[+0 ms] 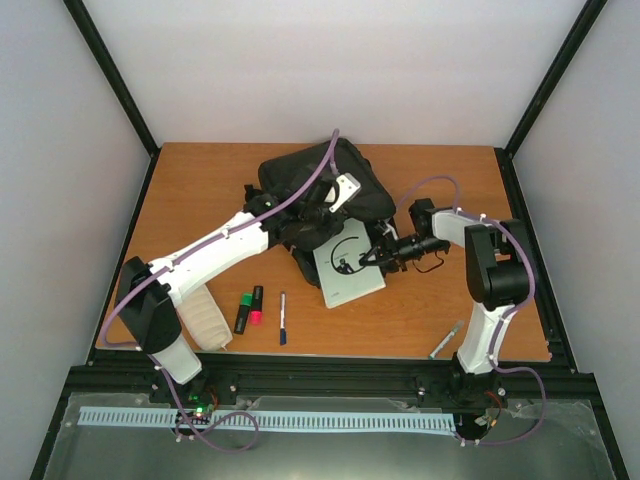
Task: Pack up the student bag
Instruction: Place the book in the student bag.
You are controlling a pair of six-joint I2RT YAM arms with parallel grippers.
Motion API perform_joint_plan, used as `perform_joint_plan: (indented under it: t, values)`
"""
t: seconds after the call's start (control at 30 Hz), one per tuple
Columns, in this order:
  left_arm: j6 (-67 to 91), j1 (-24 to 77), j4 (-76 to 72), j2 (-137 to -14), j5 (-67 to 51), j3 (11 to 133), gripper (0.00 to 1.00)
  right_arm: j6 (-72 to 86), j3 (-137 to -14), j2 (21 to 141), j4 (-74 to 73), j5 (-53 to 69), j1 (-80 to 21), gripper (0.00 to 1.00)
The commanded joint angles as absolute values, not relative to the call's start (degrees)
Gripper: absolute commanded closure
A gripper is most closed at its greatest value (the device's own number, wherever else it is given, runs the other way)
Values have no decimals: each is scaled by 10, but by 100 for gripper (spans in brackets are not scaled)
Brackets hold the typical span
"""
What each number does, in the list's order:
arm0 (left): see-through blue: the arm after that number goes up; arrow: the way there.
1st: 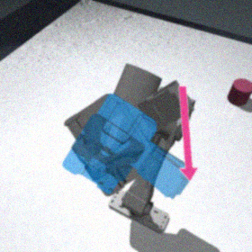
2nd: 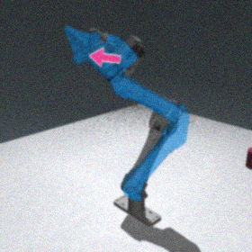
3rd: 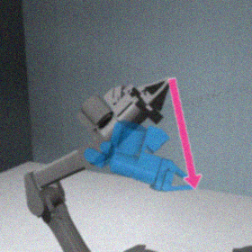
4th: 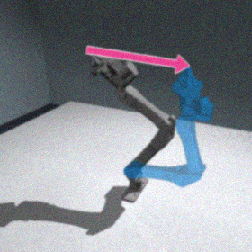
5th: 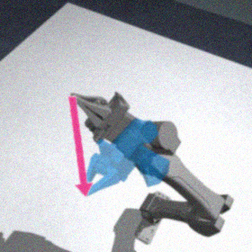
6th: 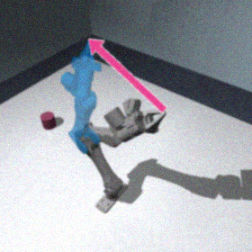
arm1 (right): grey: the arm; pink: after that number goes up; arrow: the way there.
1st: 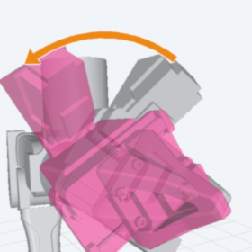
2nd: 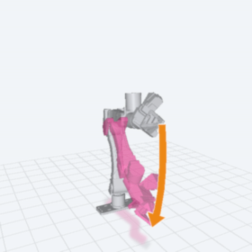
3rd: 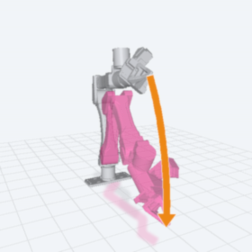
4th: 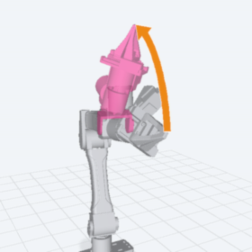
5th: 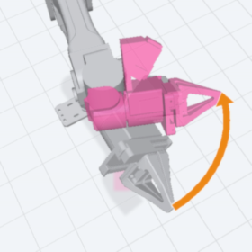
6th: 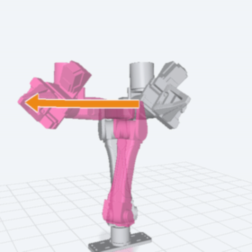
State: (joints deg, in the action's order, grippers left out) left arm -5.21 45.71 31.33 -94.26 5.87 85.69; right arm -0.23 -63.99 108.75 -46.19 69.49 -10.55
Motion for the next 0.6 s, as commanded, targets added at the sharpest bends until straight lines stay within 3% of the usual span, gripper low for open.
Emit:
perform_joint_plan:
  t: [0.0,0.17,0.37,0.57]
  values:
    - [-64,459,262,-898,57,865,99,-20,-659,1081,-445,638,-111,74]
    - [-58,460,255,-888,59,848,99,-1,-632,1043,-407,588,-110,49]
    - [-57,460,246,-887,61,834,99,-23,-638,987,-435,496,-111,28]
    - [-49,460,233,-886,63,820,99,-55,-623,924,-461,424,-111,21]
